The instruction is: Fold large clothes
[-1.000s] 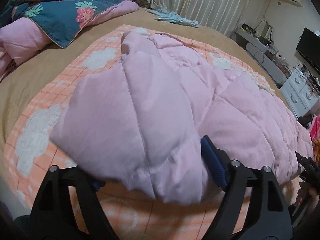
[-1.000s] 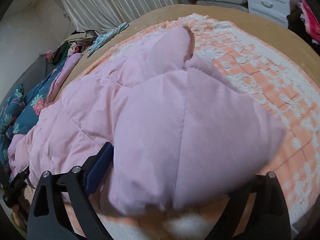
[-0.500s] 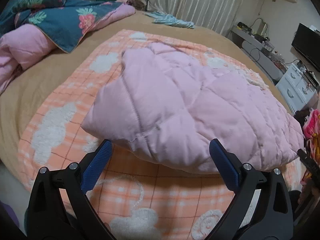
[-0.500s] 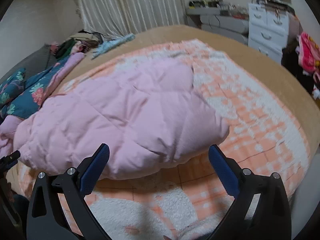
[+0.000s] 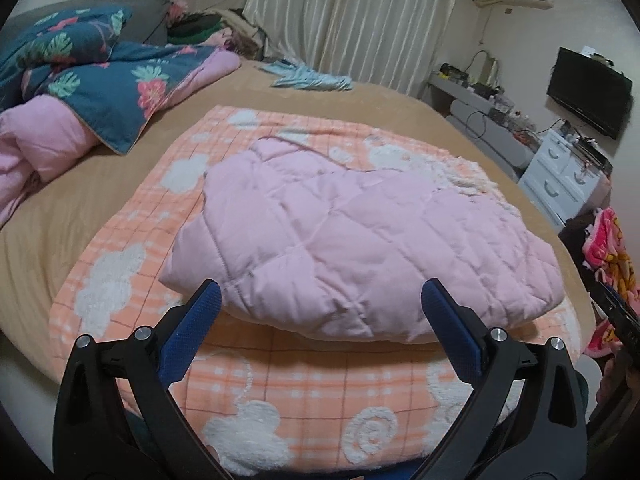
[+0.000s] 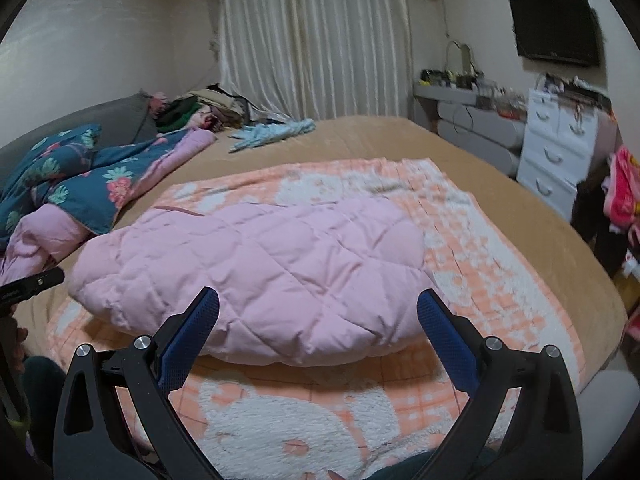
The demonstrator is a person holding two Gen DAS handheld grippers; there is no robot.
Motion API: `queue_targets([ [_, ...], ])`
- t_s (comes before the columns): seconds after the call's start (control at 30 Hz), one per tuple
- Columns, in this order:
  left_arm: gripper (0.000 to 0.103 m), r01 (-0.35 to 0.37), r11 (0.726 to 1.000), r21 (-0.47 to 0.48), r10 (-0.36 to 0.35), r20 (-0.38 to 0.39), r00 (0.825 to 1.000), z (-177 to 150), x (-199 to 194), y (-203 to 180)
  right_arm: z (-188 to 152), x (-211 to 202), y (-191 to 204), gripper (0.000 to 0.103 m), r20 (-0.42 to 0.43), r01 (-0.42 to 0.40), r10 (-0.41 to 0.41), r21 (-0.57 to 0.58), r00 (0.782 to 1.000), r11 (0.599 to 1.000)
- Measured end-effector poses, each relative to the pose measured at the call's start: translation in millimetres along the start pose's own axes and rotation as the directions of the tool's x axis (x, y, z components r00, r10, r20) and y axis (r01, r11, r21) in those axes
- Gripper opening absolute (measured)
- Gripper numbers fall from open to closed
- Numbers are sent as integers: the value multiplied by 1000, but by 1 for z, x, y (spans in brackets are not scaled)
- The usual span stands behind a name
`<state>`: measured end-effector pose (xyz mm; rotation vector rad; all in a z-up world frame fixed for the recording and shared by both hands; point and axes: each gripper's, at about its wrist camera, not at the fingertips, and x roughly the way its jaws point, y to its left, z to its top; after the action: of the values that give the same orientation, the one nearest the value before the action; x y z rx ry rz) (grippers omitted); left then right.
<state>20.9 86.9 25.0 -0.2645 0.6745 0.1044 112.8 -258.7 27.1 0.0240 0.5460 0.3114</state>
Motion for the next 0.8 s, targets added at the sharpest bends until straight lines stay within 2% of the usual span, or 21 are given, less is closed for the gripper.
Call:
queue_targets([
  [0.23,94,17,999,34,-18,41,999,-10,-14,-19,-6,-20,23,99,19,-28,29,-55,999,998],
  [0.43,94,57,995,78,-61,57,996,-31,-20,-40,-18,-27,41,99,15,-41,43,-81,999,996],
  [0.8,94,84,990,113,-88,26,996,-51,-14,-60,-39,-19,57,99,-33,-71,68,-95,997,993],
])
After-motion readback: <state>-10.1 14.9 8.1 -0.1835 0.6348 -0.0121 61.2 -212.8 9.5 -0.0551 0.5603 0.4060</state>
